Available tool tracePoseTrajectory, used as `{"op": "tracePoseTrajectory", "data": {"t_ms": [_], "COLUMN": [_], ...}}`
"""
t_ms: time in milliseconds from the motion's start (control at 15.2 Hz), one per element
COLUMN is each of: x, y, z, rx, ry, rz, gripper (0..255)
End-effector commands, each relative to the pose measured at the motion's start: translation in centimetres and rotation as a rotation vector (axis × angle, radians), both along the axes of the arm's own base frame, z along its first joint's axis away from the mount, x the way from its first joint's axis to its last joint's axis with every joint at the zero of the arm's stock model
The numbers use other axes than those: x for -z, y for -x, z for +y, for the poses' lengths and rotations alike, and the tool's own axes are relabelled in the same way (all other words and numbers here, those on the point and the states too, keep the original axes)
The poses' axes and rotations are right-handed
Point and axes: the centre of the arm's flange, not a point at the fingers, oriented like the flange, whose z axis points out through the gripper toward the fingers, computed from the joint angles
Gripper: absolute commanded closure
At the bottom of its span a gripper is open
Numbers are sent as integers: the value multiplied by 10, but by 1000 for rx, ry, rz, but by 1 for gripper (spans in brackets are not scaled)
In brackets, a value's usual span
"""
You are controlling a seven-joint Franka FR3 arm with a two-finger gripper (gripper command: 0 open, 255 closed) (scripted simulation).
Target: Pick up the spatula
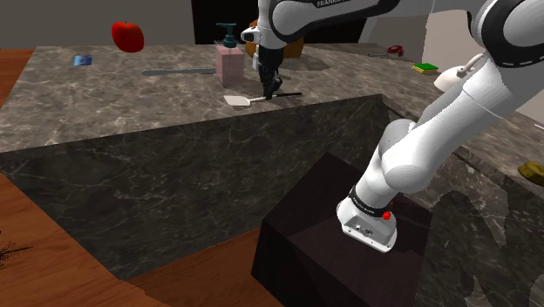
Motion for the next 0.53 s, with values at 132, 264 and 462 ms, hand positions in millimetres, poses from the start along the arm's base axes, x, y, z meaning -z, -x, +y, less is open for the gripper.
{"op": "tracePoseTrajectory", "data": {"t_ms": [132, 264, 462], "x": [-16, -26, -42], "y": [0, 0, 0], "z": [0, 0, 0], "rx": [0, 0, 0], "ry": [0, 0, 0], "rz": [0, 0, 0], "gripper": [255, 255, 255]}}
